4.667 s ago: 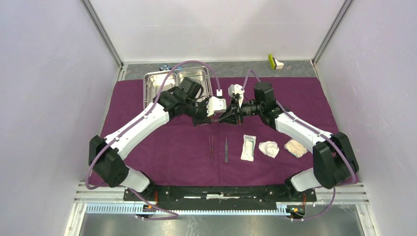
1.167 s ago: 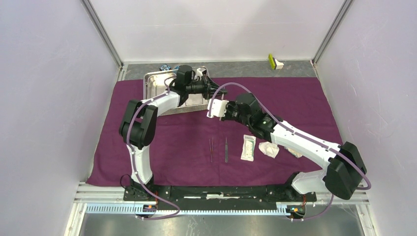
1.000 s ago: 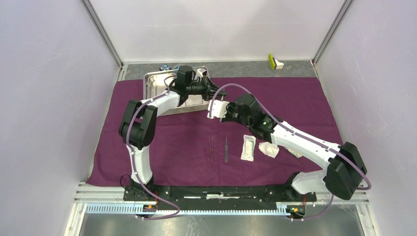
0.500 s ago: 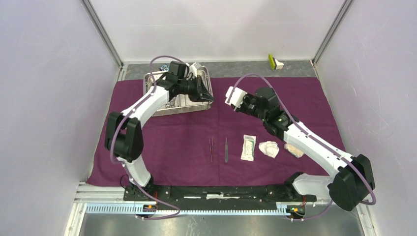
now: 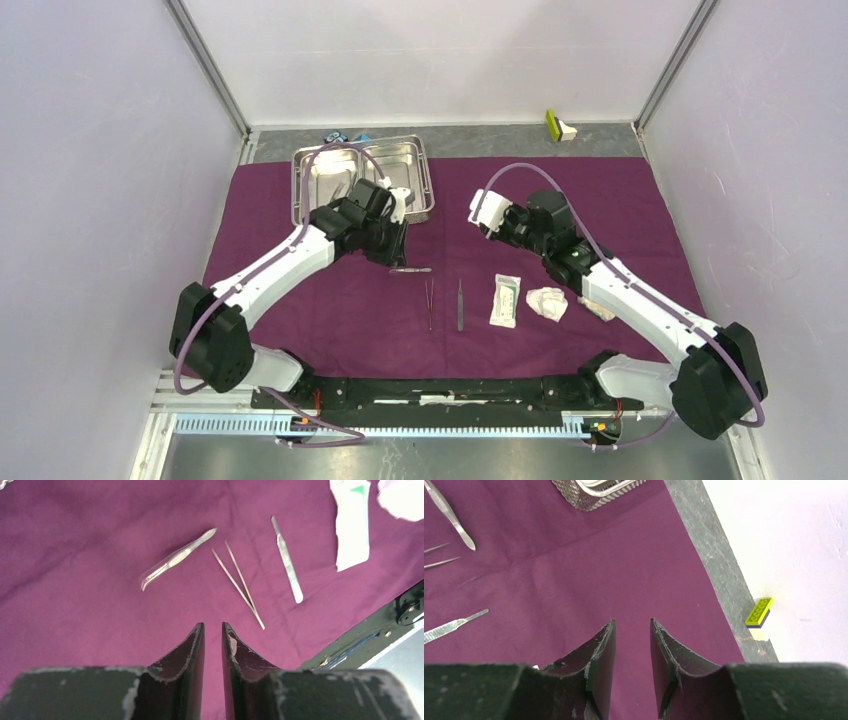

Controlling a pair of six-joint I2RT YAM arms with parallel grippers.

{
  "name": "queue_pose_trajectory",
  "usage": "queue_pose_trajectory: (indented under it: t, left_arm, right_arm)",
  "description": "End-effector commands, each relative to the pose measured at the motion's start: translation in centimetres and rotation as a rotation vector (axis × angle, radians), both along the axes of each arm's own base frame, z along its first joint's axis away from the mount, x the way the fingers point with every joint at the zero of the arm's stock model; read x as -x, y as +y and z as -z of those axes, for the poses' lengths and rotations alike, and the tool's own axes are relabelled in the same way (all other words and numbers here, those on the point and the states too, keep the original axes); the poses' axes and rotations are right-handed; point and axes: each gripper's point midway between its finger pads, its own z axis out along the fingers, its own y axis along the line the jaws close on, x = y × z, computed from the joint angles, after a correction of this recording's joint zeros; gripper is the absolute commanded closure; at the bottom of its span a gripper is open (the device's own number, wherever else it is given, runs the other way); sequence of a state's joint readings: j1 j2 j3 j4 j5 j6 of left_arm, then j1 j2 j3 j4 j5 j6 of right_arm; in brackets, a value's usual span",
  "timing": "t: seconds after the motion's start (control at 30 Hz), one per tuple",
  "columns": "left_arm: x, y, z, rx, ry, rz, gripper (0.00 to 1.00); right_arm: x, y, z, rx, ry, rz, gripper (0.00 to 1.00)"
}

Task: Open and lay out the surgical kit
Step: Adjust the medical item.

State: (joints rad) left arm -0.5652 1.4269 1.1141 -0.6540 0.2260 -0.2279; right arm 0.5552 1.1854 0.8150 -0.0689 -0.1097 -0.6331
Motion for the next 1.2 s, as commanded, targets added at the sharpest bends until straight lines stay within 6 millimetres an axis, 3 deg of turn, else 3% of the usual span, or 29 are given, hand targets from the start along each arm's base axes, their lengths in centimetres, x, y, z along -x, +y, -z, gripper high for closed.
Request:
queue_pose_trajectory:
  t: [0.0, 0.1, 0.2, 0.37, 0.53, 0.8, 1.17]
  left_arm:
    - [0.8, 1.9, 0.4, -0.072, -0.051, -0.002, 0.77]
    - [0.8, 1.6, 0.9, -0.068, -0.035, 0.001, 0.78]
    - [0.5, 1.3, 1.0, -0.072, -0.037, 0.021, 0.72]
    - [0.4, 0.3, 1.5, -0.061, -0.067, 0.171, 0.59]
    - [0.3, 0.1, 3.6, -0.124, -0.067, 0.398, 0.51]
    - [-0.5, 0.4, 7.3, -0.238, 0.042, 0.517, 0.53]
    - [1.2, -0.1, 10.6, -0.252, 0.151, 0.548, 0.57]
  right_arm:
    - [0.3, -0.8, -0.4, -0.022, -0.025, 0.011, 0.62]
    - [0.4, -1.8, 0.1, -0.028, -0.022, 0.029, 0.62]
    - [0.8, -2.0, 0.7, -0.034, -0.016, 0.014, 0.61]
    - [1.9, -0.1, 1.1, -0.083, 0.021, -0.092, 0.6]
    - [1.7, 0.6, 1.0, -0.105, 0.021, -0.115, 0.6]
    - [2.2, -0.1, 2.6, -0.086, 0.039, -0.104, 0.6]
    - [2.4, -0.8, 3.1, -0.082, 0.048, -0.086, 0.6]
